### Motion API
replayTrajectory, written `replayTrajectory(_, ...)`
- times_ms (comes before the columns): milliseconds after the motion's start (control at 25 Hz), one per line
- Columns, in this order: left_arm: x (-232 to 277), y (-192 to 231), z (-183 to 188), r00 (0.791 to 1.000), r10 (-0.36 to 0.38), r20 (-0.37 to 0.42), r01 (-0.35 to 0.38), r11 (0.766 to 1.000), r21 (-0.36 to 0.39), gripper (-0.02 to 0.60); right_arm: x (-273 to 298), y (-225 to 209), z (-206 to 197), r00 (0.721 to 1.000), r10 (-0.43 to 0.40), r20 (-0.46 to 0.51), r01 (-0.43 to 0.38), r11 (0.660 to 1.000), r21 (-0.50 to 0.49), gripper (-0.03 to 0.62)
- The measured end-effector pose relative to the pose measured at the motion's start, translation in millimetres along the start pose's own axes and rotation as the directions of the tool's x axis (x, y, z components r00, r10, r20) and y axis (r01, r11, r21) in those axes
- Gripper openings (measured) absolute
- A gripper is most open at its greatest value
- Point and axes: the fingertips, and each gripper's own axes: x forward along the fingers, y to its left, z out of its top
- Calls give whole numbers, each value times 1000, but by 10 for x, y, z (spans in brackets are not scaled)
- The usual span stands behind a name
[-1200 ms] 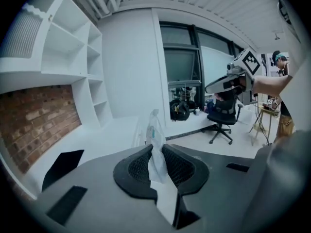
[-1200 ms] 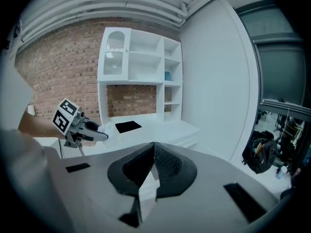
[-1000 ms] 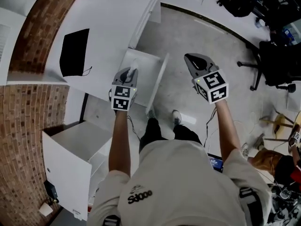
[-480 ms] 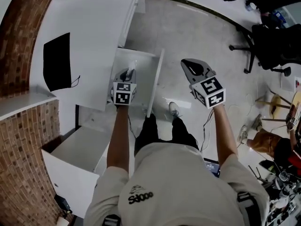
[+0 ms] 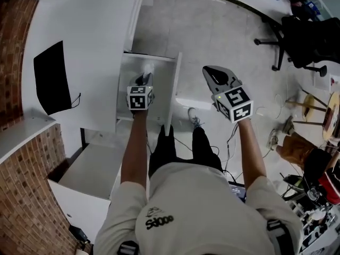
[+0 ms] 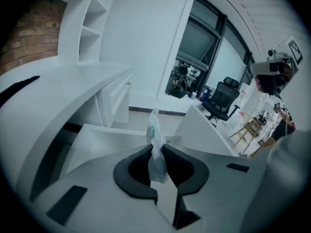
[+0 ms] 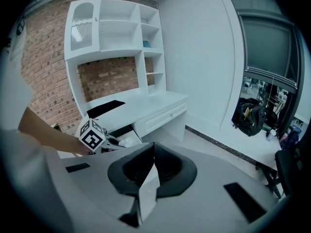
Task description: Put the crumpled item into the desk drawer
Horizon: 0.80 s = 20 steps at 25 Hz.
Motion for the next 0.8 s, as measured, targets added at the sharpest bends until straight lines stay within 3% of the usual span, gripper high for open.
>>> replayTrajectory(240, 331, 102, -109, 997, -77, 8, 77, 989, -130, 54, 109, -120, -110, 1000, -14, -23, 14, 1000, 21, 5)
replayTrajectory(520, 600, 234, -242, 995, -104, -7, 98, 959, -265, 55, 244, -179, -191, 999, -11, -50, 13, 999, 32, 5)
replayTrajectory(800, 798, 354, -406, 992, -91, -81, 66, 960, -274, 66, 356, -217, -141, 999, -1, -40, 3, 999, 46, 5)
